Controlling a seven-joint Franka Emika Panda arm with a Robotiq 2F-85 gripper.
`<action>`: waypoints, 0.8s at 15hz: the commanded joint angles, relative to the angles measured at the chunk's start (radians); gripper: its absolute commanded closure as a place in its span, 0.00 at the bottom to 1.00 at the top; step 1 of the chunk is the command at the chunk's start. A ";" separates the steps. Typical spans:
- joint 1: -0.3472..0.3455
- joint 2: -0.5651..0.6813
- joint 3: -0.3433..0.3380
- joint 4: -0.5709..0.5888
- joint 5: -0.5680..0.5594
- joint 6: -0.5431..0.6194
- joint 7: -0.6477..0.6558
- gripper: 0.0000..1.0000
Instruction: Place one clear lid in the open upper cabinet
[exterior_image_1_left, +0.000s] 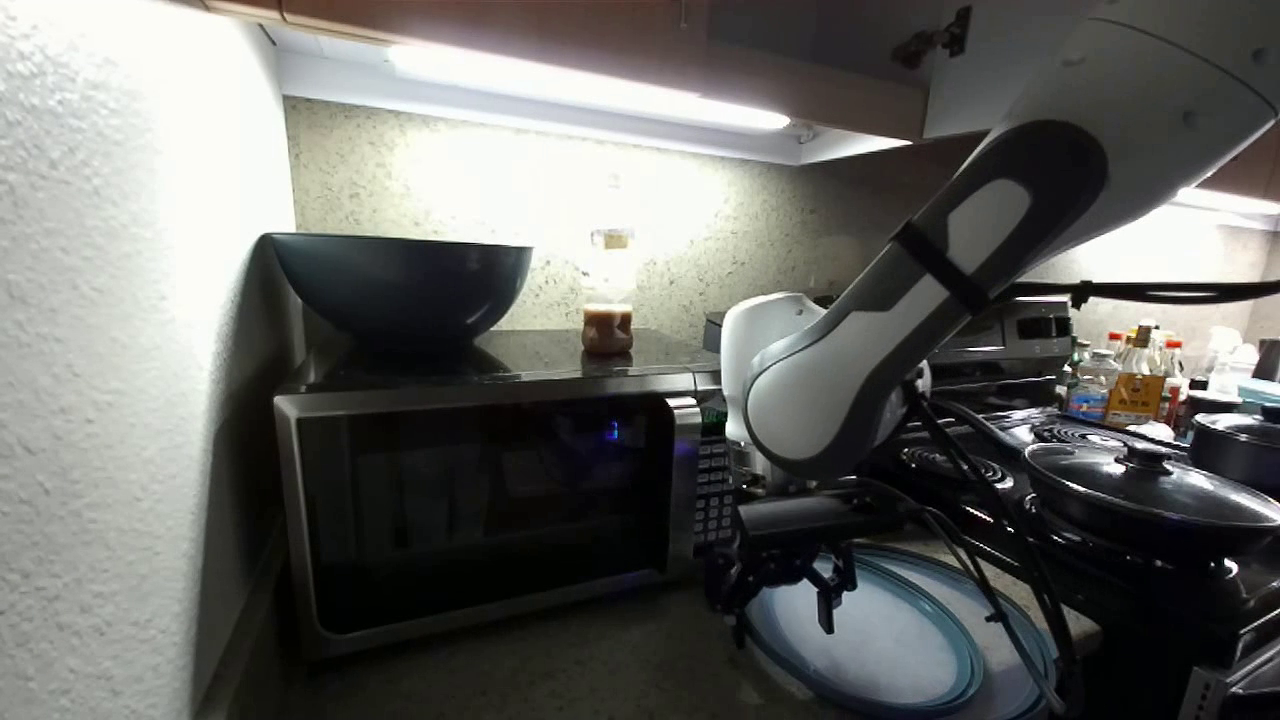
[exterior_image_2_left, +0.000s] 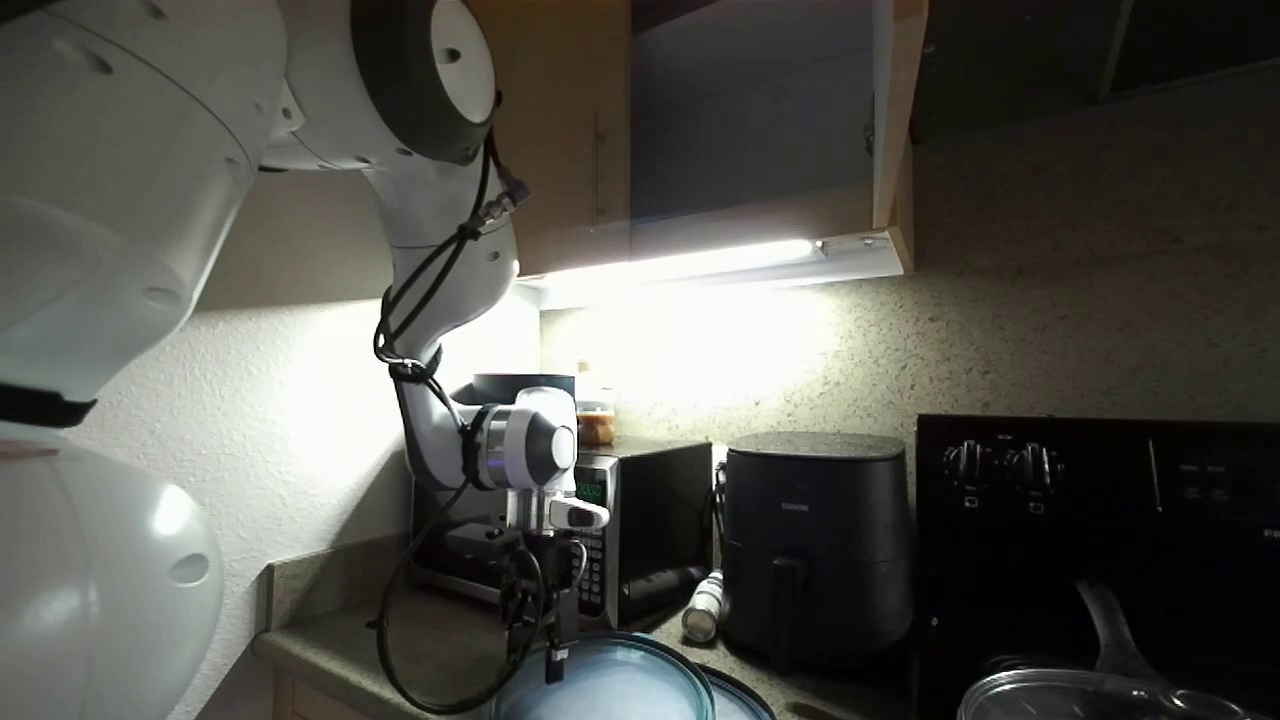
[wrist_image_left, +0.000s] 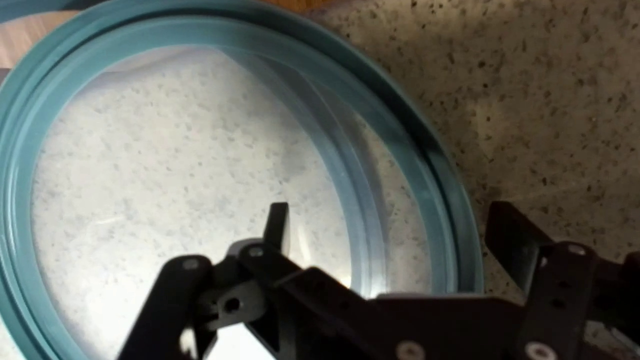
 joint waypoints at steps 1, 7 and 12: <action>0.017 0.023 -0.016 0.034 0.005 -0.039 0.025 0.00; 0.023 0.048 -0.036 0.058 -0.006 -0.044 0.036 0.33; 0.022 0.043 -0.036 0.059 0.006 -0.038 0.022 0.65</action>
